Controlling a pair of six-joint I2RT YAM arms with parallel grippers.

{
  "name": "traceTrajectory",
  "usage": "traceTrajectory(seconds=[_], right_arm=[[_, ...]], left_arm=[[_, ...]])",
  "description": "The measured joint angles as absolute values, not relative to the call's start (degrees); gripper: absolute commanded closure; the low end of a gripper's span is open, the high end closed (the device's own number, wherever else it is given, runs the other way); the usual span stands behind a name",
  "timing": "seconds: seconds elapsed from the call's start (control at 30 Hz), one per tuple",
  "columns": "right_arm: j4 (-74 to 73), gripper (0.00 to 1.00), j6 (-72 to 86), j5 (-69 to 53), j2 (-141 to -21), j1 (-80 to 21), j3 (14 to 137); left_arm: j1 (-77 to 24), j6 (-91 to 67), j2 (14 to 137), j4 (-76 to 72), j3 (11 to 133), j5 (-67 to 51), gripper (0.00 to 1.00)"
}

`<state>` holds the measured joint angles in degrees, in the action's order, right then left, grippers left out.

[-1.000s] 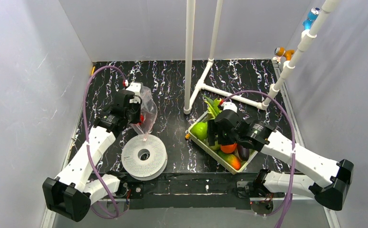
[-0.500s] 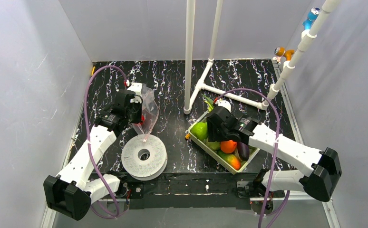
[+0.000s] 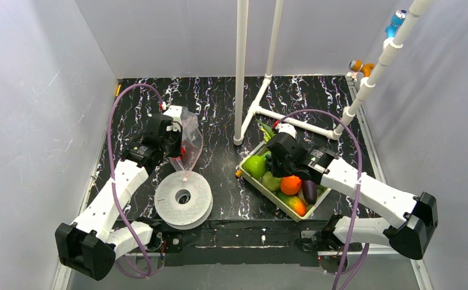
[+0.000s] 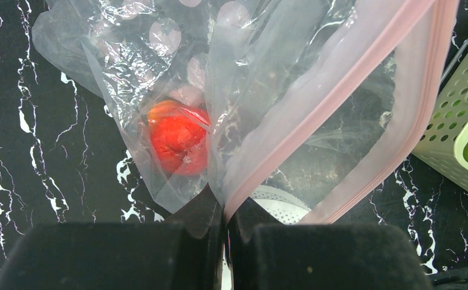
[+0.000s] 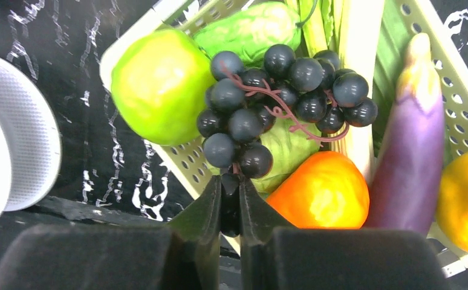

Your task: Place the food in the zip-top bag and seal the zipper

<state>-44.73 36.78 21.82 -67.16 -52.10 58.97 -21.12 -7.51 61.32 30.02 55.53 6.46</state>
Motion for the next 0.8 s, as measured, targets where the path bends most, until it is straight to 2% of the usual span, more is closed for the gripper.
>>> traceTrajectory(seconds=[0.1, 0.47, 0.63, 0.8], right_arm=[[-45.5, 0.99, 35.9, 22.4, -65.5, -52.1, 61.5], [-46.2, 0.99, 32.9, 21.9, -61.2, -52.1, 72.3], [-40.1, 0.99, 30.7, 13.4, -61.2, -52.1, 72.1], [-27.9, 0.99, 30.2, 0.6, -64.9, -52.4, 71.1]], left_arm=[[-21.1, -7.5, 61.3, 30.0, 55.5, 6.4, 1.0], [-21.1, -7.6, 61.0, 30.0, 55.5, 6.0, 1.0], [-21.1, -7.7, 61.0, 30.0, 55.5, 5.4, 1.0], [-21.1, -7.7, 60.9, 30.0, 55.5, 5.3, 1.0]])
